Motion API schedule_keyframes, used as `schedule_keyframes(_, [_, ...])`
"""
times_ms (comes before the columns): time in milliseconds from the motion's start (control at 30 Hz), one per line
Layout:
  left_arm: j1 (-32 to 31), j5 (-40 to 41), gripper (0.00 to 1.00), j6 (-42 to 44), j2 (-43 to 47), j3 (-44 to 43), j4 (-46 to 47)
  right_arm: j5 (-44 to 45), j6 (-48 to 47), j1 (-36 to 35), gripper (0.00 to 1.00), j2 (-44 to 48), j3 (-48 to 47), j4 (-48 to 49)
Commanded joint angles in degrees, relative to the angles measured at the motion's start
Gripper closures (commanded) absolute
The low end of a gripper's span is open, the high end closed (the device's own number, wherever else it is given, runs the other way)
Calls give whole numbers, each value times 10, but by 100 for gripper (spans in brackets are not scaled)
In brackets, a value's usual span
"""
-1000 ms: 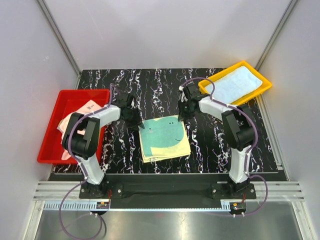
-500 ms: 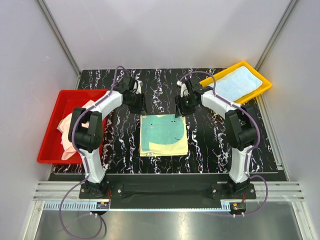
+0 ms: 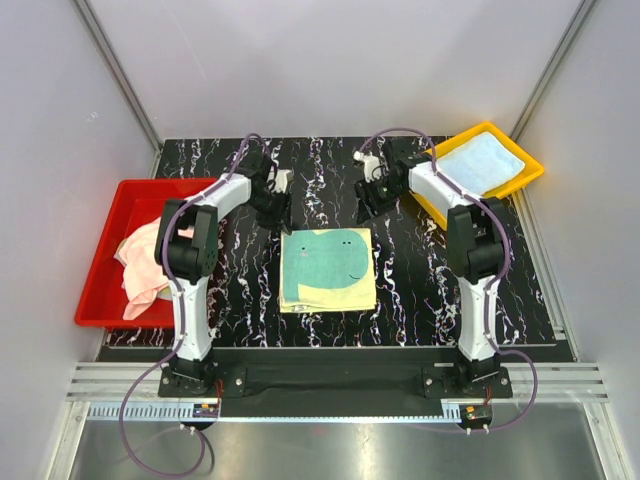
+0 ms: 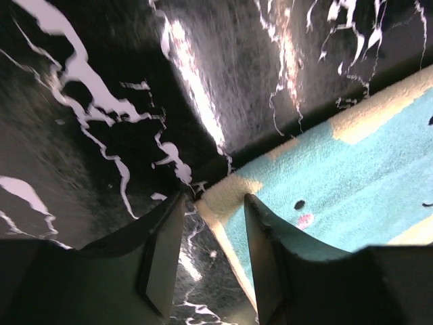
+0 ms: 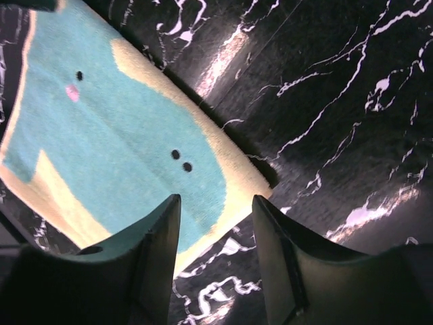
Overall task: Fold and stack the towels
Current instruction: Fold the towel
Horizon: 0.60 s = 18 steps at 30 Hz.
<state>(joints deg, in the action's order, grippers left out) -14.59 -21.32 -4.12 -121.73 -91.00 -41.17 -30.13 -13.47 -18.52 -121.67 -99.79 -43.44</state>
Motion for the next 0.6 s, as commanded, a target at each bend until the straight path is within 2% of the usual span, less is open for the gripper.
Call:
schedule_keyframes(0, [5,-19,55,38,-10,-37,-8,-37,-70,9,48,-35,-52,-47])
schedule_keyframes(100, [5,-30,55,60,-19,-44,-8,-65,-94,16,51,-80,-105,-94])
schedule_keyframes(267, [5,-43,57,84,-38,-56,-26,-58,-130,21,51,-130,-144,-143])
schedule_keyframes(433, [5,-46,67,106,-49,-61,-45,-61,-153,30,53,-144,-142,-155])
schedule_keyframes(500, [5,-44,72,110,-49,-63,-45,-56,-154,32,60,-146,-138,-150])
schedule_keyframes(533, [5,-45,82,111,-51,-66,-48,-53,-154,33,72,-149,-139,-145])
schedule_keyframes(567, [5,-46,89,112,-51,-69,-48,-42,-148,34,80,-150,-141,-137])
